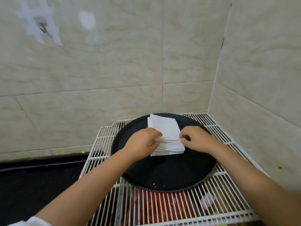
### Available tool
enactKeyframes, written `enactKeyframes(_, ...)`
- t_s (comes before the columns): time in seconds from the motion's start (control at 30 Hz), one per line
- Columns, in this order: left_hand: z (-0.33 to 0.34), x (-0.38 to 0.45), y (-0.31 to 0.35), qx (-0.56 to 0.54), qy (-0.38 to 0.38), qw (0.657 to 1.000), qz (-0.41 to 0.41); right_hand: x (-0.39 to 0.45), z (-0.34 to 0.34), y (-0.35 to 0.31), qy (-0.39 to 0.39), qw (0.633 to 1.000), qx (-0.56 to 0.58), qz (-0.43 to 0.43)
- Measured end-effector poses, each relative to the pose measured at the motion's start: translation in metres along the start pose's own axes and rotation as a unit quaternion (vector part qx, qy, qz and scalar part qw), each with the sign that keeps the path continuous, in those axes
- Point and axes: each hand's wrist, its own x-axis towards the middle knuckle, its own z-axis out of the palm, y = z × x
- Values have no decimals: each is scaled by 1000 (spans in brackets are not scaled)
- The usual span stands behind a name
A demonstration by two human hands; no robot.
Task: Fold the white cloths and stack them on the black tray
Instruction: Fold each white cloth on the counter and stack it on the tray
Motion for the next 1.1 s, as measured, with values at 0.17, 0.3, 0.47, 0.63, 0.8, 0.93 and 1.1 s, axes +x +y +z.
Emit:
enactKeyframes(0.17, -7, 0, -3, 54, -40, 997, -31, -6, -9, -18, -7, 1000, -22, 19)
enactKeyframes(0.3, -25, -22, -4, 103, 18, 993, -64, -15, -23, -56, 31, 997, -74, 5)
enactKeyframes(0.47, -57, -118, -39, 142, 56, 973, -174, -31, -20, -150, 68, 989, -92, -89)
enactKeyframes(0.63, -108, -286, -95, 172, 70, 931, -313, -49, 24, -310, 62, 973, -42, -219)
enactKeyframes(0.8, -159, -471, -128, 182, 88, 875, -441, -87, 89, -487, 17, 946, 29, -323)
enactKeyframes(0.93, -183, -605, -156, 183, 108, 811, -544, -120, 142, -617, -40, 914, 46, -401)
enactKeyframes(1.1, -205, -739, -199, 184, 102, 742, -637, -147, 204, -760, -86, 877, 50, -470)
